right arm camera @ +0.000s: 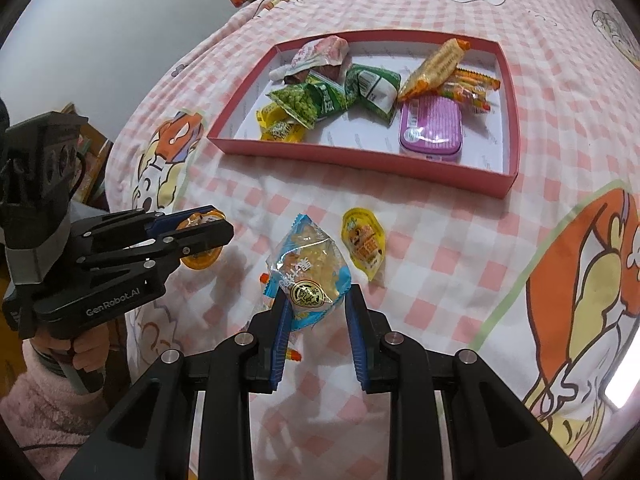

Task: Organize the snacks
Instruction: 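Carry the jelly cup with the left tool while the right tool carries the clear bag over the box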

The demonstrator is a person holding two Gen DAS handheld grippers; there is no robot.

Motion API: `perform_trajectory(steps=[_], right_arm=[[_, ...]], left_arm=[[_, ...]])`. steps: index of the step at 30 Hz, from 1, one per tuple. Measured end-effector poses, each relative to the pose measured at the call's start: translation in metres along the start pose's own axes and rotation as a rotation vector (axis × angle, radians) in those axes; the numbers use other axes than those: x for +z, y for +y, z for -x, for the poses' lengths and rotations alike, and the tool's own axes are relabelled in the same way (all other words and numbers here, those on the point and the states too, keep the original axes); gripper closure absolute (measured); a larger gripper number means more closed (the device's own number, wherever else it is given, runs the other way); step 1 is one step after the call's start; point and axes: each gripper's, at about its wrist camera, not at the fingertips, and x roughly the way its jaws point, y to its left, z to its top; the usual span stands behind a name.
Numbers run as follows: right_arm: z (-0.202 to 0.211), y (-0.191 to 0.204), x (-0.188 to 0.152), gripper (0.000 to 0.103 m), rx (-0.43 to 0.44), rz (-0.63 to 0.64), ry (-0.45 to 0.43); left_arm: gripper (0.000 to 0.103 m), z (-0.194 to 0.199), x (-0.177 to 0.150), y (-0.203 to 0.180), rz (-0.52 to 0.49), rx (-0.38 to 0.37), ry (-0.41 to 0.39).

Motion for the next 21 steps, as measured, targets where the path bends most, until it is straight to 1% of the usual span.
perform_trajectory(steps=[10,14,17,21], right_arm=[[0.01,0.002,0.018,0.075,-0.009,0.008,-0.03],[0.014,0.0,0.027,0.075,-0.002,-0.001,-0.061],[0.011,-0.002,0.036,0.075,-0.002,-0.017,-0.068],[0.01,-0.008,0.047,0.075,-0.012,-0.037,-0.075]], left_arm=[[0.083,0.009,0.026,0.003,0.009,-0.003,-0.036],[0.083,0.008,0.038,0.008,0.031,-0.014,-0.038],[0.083,0.007,0.048,0.011,0.055,-0.031,-0.052],[0.083,0.004,0.063,0.013,0.064,-0.024,-0.054]])
